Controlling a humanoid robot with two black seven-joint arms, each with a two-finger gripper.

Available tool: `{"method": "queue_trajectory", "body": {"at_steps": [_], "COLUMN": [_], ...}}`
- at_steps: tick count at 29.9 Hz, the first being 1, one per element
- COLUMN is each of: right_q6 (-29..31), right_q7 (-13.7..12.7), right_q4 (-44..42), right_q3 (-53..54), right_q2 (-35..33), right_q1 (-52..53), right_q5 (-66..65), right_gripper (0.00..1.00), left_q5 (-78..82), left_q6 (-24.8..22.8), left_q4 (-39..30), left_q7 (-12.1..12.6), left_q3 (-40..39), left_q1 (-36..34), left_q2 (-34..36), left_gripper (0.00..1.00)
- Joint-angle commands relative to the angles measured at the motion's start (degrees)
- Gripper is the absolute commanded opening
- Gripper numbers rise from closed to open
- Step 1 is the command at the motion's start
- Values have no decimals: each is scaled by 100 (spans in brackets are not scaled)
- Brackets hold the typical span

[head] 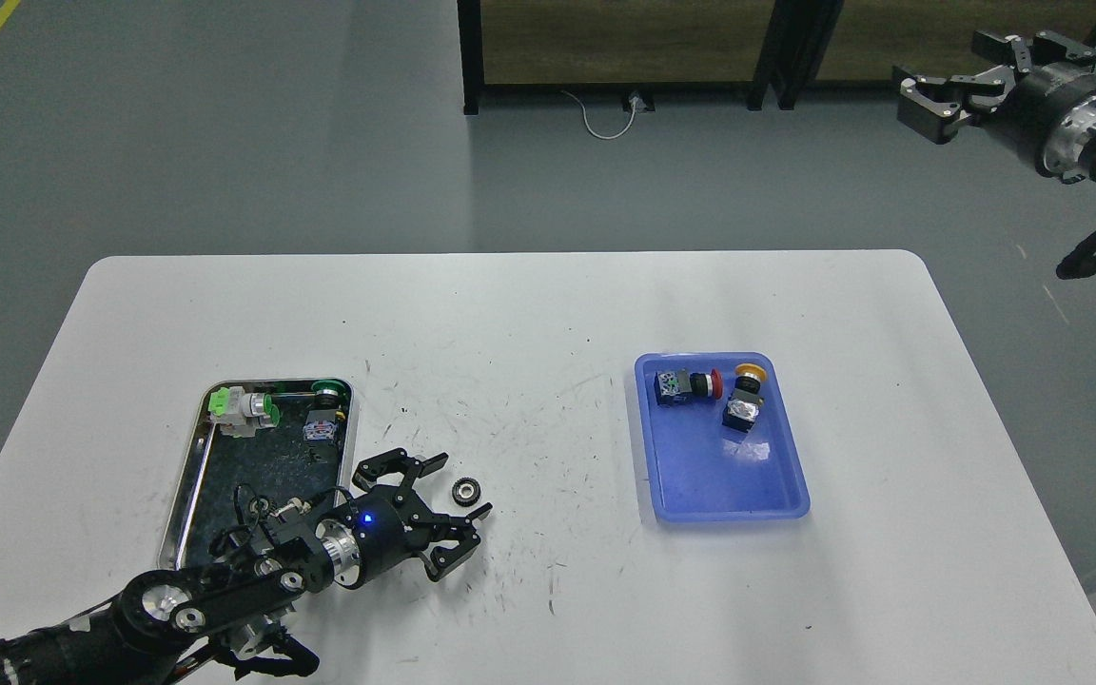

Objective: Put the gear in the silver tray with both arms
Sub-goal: 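Reach the left gripper to the second gear and grasp it, then move the gear over the silver tray and release it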

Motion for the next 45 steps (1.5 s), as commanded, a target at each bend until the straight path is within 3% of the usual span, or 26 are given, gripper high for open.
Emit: {"method": "queue_trajectory", "body": {"at_steps": [1, 20, 25, 34, 38, 45], "right_q6": [0, 0, 0, 0, 0, -18], "right_q7": [0, 0, 0, 0, 0, 0], "right_q4": [0, 0, 0, -44, -97, -299], "right_q3": [0, 0, 0, 18, 35, 35], "right_q2": [-9, -9, -9, 9, 9, 378], "right_q1": [8, 35, 52, 61, 61, 105], "right_q5": [0, -26, -26, -26, -26, -26], "right_gripper": [87, 87, 87, 87, 87, 88], "left_q5": [15, -3, -55, -64, -64, -55], "left_q6": [0, -140, -255, -826, -870, -844], "left_q4": [-5, -13, -197, -865, -1234, -1235], "left_q7": [0, 79, 106, 159, 150, 150], "left_q3": [48, 110, -92, -628, -646, -611], "left_q1": [-17, -227, -447, -632, -544, -167], "left_q2": [-3, 6, 198, 1788, 2474, 2704], "left_gripper": [61, 24, 24, 25, 26, 28]}}
